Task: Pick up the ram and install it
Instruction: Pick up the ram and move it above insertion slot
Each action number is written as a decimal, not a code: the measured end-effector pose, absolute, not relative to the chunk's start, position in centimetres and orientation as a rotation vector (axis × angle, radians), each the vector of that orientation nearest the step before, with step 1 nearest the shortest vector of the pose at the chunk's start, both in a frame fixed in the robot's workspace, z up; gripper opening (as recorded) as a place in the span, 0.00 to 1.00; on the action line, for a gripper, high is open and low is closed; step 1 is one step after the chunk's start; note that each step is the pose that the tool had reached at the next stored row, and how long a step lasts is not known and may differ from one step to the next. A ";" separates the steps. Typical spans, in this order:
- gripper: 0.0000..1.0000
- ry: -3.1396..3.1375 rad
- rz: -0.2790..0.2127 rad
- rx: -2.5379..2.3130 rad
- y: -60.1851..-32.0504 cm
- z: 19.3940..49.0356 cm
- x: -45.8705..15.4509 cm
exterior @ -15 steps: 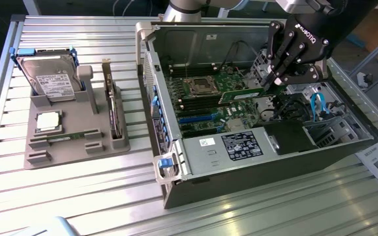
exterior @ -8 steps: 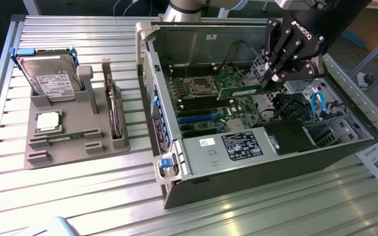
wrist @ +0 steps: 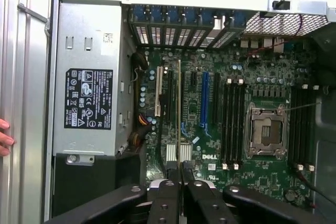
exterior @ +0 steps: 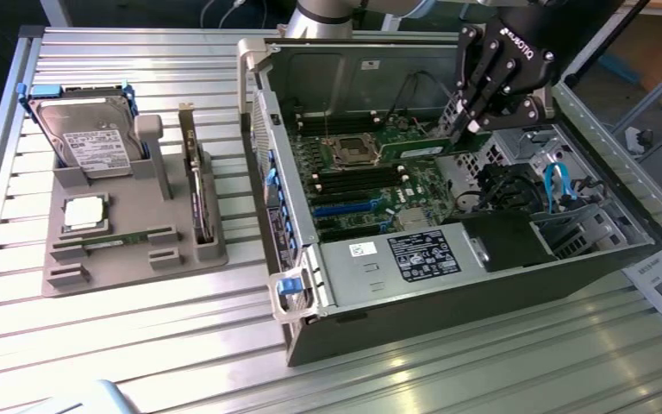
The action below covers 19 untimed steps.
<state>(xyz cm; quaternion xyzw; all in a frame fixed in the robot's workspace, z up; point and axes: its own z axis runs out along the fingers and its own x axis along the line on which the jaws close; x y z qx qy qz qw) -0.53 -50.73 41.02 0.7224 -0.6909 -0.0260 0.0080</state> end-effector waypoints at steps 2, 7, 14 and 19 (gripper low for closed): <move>0.12 -2.160 -0.081 2.258 -50.4 41.0 -0.5; 0.12 -2.160 -0.081 2.258 -49.6 40.7 -0.5; 0.12 -2.160 -0.081 2.258 -48.2 40.5 -0.5; 0.12 -2.160 -0.081 2.258 -46.8 40.3 -0.5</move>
